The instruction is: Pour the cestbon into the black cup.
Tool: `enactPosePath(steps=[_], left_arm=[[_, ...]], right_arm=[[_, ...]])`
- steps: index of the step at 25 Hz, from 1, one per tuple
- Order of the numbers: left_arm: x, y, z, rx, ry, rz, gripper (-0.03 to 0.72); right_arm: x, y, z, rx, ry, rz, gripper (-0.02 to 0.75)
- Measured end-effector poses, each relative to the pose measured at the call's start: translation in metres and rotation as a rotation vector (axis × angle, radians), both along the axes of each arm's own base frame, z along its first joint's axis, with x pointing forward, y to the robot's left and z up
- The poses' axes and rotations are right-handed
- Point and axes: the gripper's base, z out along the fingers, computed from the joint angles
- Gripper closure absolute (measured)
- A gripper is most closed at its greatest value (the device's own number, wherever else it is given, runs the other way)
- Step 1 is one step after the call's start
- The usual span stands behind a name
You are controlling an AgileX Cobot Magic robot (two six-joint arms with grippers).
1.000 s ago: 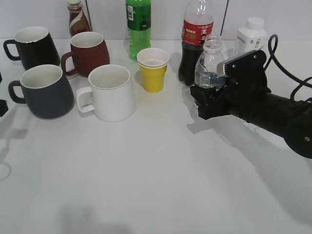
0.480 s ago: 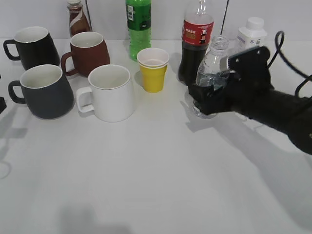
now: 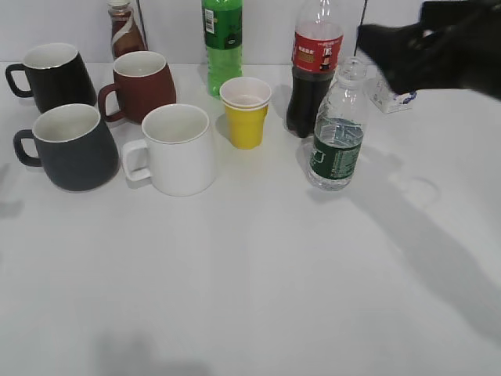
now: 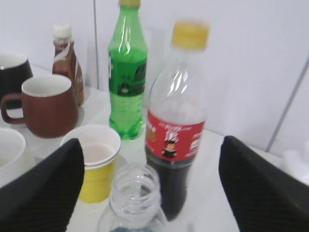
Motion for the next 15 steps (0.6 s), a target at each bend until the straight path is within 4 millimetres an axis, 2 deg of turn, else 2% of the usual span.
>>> enactPosePath(steps=[3,5,7,10,15], left_arm=[[-0.024,0.001,0.04,0.006,0.005,0.028,0.327],[-0.051,0.003,0.067,-0.002,-0.043,0.043,0.26],[-0.071,0.004,0.08,-0.002,-0.063,0.05,0.185],[-0.1,0.007,0.083,-0.004,-0.02,0.076,0.093],[-0.149,0.01,0.077,-0.046,0.054,0.1,0.064]], right_arm=[[-0.025,-0.01,0.024,-0.034,0.022,-0.019,0.076],[-0.044,-0.016,0.036,-0.065,0.054,-0.036,0.078],[-0.067,-0.023,0.043,-0.11,0.115,-0.056,0.079],[-0.105,-0.041,0.052,-0.115,0.227,-0.098,0.081],[-0.166,-0.073,0.051,-0.15,0.406,-0.126,0.09]])
